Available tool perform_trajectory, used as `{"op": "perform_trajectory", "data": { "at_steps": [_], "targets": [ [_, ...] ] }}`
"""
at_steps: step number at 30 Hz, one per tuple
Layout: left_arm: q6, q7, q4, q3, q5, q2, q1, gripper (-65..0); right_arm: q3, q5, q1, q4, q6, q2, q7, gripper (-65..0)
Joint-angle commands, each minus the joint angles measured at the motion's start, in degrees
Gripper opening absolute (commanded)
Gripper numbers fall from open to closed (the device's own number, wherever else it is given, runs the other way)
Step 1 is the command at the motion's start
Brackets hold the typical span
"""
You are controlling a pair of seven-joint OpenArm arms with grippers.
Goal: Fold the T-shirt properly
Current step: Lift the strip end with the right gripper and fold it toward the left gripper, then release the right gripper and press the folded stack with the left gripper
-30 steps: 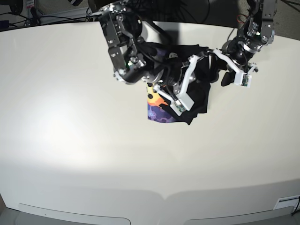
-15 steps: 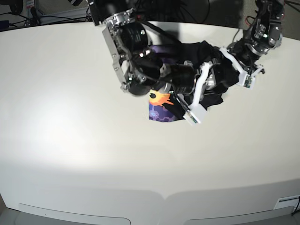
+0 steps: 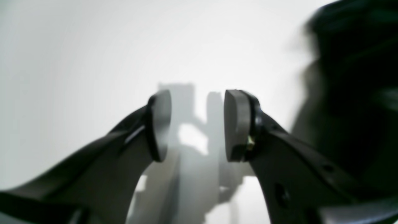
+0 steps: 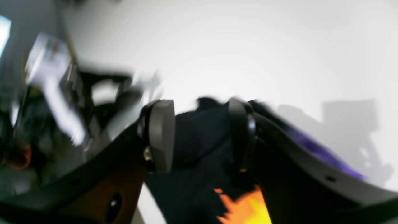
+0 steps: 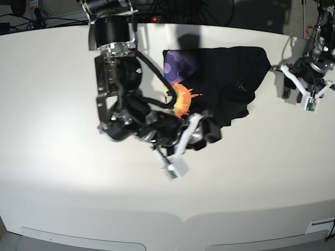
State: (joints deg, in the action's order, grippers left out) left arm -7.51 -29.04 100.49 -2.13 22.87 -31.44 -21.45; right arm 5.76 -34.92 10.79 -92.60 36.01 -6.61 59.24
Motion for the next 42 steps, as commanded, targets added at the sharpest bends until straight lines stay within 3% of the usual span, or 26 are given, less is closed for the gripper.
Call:
{"op": "perform_trajectory", "data": {
  "at_steps": [1, 5, 9, 11, 14, 22, 29, 32, 38, 42],
  "targets": [
    [-0.66, 1.38, 2.93, -0.46, 1.57, -0.79, -0.13, -39.5, -1.66, -0.94, 1.11, -0.92, 0.37, 1.51, -0.76, -36.5],
    [-6.75, 1.36, 11.21, -0.46, 6.84, 0.15, -3.41, -43.6, -7.52, 0.48, 0.55, -0.9, 0.2, 7.69, -0.9, -36.6],
    [-10.95, 1.84, 15.41, -0.22, 11.26, 5.29, -6.43, -54.8, -12.46, -0.2, -0.96, -0.9, 0.15, 12.92, -0.92, -36.6],
    [-12.66, 1.57, 15.32, 0.85, 10.4, 8.9, -6.95, -64.3, -14.19, -1.84, -1.81, -0.9, 0.15, 14.4, -0.9, -36.6],
    [-14.64, 2.51, 15.32, 4.11, 3.63, 12.94, -6.78, -65.0, -15.96, -4.28, -2.75, -0.9, 0.17, 15.21, -0.85, -36.6],
    [-13.66, 4.52, 13.53, 12.22, -10.36, 17.75, -3.61, -65.0, -16.24, -4.35, -3.04, -0.9, 0.15, 15.02, -0.44, -36.6],
    [-12.61, 4.15, 1.01, 12.24, -12.46, 18.18, 4.94, -65.0, -16.24, -4.35, -3.04, -0.9, 0.15, 15.04, 0.07, -36.6],
    [-9.42, 4.17, -2.32, 11.13, -13.05, 17.97, 9.88, -65.0, -16.24, -4.76, -3.04, -0.9, 0.15, 15.02, 0.17, -36.6],
    [-4.74, 2.14, -9.35, 5.75, -24.59, 17.92, 19.39, -65.0, -16.24, -4.76, -3.06, -0.9, 0.15, 15.04, 0.83, -36.6],
    [-0.68, -2.89, -11.43, 1.95, -21.55, 17.92, 21.77, -65.0, -16.15, -8.48, -3.06, -0.9, 0.2, 14.95, 0.81, -40.4]
  ]
}}
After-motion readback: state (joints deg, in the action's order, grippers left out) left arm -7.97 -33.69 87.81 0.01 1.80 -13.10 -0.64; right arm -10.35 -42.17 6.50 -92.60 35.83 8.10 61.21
